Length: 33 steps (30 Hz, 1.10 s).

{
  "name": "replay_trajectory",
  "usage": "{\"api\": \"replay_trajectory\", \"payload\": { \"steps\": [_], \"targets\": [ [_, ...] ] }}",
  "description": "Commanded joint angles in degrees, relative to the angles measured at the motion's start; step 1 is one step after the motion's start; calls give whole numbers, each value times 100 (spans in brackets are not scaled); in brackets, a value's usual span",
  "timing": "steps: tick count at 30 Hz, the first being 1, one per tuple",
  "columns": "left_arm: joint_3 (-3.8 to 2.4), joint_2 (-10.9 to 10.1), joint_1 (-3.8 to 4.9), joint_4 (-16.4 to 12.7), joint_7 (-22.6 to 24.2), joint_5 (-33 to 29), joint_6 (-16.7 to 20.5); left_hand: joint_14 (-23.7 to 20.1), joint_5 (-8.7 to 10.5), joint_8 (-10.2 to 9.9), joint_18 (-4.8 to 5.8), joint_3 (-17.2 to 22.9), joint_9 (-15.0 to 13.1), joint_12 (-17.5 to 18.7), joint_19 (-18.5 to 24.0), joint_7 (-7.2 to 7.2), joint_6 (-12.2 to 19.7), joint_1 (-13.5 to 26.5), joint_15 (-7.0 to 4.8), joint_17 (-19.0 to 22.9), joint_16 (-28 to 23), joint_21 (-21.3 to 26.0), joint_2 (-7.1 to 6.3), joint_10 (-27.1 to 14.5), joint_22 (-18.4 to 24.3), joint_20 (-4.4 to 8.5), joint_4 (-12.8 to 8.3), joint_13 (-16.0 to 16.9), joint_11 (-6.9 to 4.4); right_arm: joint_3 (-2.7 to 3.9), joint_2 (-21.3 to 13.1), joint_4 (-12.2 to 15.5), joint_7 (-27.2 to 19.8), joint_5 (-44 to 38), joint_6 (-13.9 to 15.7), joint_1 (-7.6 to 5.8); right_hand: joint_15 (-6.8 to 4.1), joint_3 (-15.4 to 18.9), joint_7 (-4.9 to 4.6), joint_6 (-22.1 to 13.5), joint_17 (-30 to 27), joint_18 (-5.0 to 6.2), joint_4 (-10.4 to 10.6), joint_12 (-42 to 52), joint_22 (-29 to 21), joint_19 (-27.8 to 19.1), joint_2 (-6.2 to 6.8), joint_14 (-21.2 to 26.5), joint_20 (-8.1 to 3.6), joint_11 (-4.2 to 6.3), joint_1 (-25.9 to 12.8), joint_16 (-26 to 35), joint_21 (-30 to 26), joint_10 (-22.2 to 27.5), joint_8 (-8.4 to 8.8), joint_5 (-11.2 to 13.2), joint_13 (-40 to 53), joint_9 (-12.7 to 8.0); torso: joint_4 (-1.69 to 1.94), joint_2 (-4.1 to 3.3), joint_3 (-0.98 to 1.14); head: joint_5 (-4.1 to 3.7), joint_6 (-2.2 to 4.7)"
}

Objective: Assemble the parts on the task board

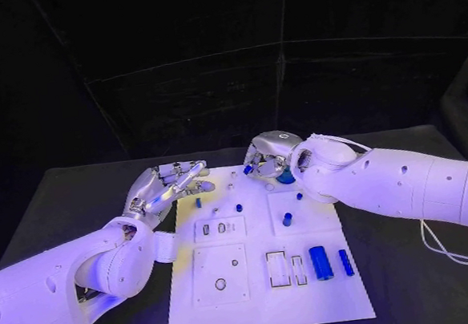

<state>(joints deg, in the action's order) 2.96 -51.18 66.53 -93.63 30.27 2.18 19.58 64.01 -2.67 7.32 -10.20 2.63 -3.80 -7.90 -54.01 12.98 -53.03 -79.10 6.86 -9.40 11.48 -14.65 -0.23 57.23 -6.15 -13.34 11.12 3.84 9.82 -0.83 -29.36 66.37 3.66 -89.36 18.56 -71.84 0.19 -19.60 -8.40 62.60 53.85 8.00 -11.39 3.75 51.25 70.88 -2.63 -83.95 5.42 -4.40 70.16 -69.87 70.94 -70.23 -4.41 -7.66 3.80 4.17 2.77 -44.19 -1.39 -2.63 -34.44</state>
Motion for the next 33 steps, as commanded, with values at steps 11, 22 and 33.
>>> {"api": "replay_trajectory", "payload": {
  "steps": [11, 22, 33],
  "targets": [
    [-5, 4, 10, -12, -14, 30, -112, 30, -16, -40, -30, 9, 5, 36, -45, 27, 8, -13, 13, -11, -29, 31, 60, 0, 10, 0, -48, -8, 25, 4, 384, -424, 67, 12, 44, -28, -43, -28, -14, -1, 37, -76, 99, -16, 25, 27, 29, -124, 6, -10, -44, -63, 58, -5, 33, 22, -5, -2, 51, -46, -14, -16, 32],
    [-6, -6, 16, -20, -33, 30, -130, 31, -17, -43, -30, 12, 4, 41, -46, 26, 8, -22, 14, -16, -35, 35, 66, 1, 13, -1, -60, -8, 25, 4, 505, -513, 70, -20, 42, -29, -42, -34, -15, -4, 47, -77, 115, -17, 31, 26, 42, -124, 8, -12, -50, -73, 63, 2, 38, 23, -6, -3, 50, -52, -17, 2, 17],
    [-6, -15, 17, 2, -53, 30, -136, 30, -17, -47, -30, 14, 5, 47, -47, 26, 9, -32, 14, -19, -41, 39, 70, 0, 17, -1, -72, -8, 26, 4, 488, -456, 28, -25, -3, -29, -40, -42, -18, -8, 50, -76, 134, -17, 26, 19, 56, -122, 10, -14, -58, -81, 63, 7, 44, 24, -6, -4, 36, -55, -13, 18, 4]
  ]
}}
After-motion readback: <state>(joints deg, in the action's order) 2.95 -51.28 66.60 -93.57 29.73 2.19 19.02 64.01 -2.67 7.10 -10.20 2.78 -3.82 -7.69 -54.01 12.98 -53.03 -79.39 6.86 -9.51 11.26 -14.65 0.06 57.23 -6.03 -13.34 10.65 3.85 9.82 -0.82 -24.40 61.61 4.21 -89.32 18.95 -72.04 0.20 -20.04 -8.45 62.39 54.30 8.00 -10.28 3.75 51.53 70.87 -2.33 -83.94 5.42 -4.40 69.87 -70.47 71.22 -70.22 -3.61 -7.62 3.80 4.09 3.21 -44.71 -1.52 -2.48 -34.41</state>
